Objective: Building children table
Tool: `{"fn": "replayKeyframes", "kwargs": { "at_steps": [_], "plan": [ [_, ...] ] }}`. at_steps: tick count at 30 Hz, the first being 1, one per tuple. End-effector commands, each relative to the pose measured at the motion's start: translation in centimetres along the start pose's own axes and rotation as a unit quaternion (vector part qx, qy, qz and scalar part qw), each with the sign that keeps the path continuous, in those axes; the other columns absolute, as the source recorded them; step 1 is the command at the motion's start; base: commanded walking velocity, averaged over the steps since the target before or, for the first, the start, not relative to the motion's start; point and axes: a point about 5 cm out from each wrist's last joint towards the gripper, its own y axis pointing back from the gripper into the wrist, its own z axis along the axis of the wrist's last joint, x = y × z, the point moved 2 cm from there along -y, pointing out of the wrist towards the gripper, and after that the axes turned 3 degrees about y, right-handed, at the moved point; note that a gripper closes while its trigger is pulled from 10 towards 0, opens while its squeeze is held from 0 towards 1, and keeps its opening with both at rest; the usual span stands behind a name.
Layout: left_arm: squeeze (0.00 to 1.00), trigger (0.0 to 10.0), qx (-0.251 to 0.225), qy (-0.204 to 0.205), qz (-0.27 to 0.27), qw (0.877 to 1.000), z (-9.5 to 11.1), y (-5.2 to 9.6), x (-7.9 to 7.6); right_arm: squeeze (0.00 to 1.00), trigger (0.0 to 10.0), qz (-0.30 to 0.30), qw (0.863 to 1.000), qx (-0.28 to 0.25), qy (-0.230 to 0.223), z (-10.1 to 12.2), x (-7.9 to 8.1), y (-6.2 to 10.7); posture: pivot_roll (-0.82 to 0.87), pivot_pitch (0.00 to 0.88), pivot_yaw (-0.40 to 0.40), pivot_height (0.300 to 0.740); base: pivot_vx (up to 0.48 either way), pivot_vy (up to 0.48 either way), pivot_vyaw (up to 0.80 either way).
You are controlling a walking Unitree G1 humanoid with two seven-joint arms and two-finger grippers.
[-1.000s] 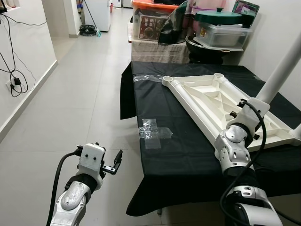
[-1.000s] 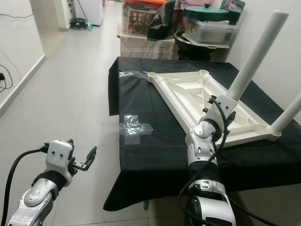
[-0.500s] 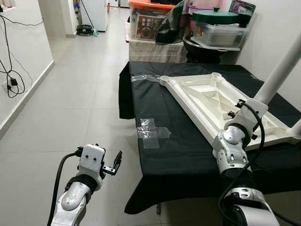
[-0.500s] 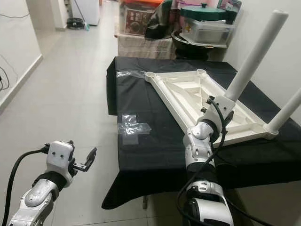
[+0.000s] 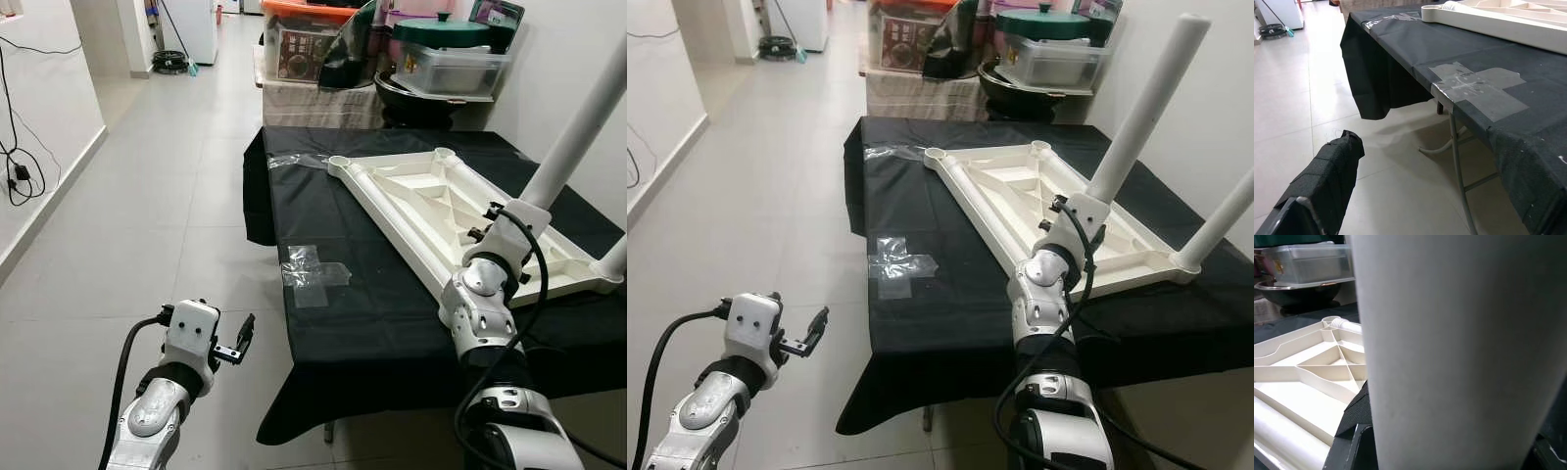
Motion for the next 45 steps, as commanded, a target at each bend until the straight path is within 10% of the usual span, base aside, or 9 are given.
{"fn": "replayKeyframes", "kwargs": {
  "at_steps": [1, 45],
  "plan": [
    [0.00, 10.0, -0.002, -0.004, -0.005, 1.000, 0.0, -0.1, -0.1, 0.00, 10.0, -0.006, 0.996, 0.086, 0.036, -4.4, -0.9, 0.6, 0.10, 0.000, -0.075, 0.740, 0.000, 0.000, 0.00],
    [0.00, 10.0, 0.000, -0.002, -0.009, 1.000, -0.2, -0.2, -0.3, 0.00, 10.0, 0.006, 0.997, 0.072, 0.008, -2.4, -0.6, 0.9, 0.09, 0.000, -0.072, 0.740, 0.000, 0.000, 0.00]
  ]
}}
